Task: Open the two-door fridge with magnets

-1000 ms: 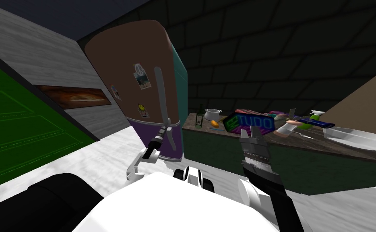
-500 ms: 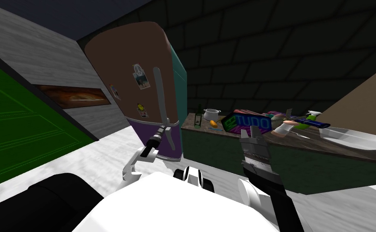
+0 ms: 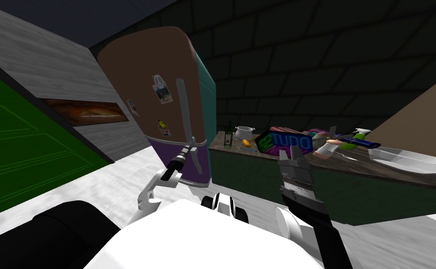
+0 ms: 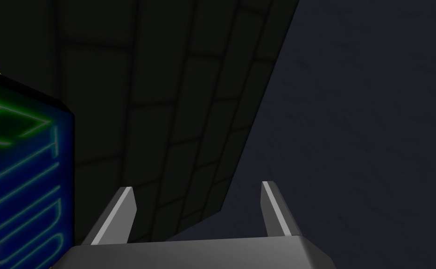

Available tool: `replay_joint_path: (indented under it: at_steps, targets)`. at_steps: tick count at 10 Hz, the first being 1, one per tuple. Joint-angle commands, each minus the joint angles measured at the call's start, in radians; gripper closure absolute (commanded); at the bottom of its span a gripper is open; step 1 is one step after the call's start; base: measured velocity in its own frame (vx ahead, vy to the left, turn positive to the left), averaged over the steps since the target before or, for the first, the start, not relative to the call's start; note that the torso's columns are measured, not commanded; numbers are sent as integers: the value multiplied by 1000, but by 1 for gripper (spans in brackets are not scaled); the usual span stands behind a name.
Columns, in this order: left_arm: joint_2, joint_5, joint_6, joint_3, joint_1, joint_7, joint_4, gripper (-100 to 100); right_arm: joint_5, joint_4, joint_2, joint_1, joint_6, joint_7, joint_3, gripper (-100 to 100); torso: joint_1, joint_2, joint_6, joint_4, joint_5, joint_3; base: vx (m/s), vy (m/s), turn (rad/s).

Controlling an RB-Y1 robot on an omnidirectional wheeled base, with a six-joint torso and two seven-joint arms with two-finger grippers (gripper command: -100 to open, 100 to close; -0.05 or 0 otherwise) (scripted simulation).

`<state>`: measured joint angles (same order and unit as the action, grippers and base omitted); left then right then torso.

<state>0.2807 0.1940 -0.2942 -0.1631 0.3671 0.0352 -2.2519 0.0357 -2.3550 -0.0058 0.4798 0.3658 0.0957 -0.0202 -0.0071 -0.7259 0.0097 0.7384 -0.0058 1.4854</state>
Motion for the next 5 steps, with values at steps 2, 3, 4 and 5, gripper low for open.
replay_joint_path:
  at_steps: [2,3,4,5]
  targets:
    - [22,5,-97,-5,-8,-3,-51,-100,0,0,0,0,0,0,0,0,-1,0,1,-1,0,0,3,-25,2]
    - [28,7,-128,-8,-8,-4,-65,-100,0,0,0,0,0,0,0,0,-1,0,1,0,0,0,4,-39,4]
    - [34,8,-159,-11,-7,-5,-78,-100,0,0,0,0,0,0,0,0,-2,0,1,-1,0,0,3,-38,-1]
    - [40,9,-187,-13,-6,-6,-89,-100,0,0,0,0,0,0,0,0,-2,-1,0,0,0,-1,6,-31,-16]
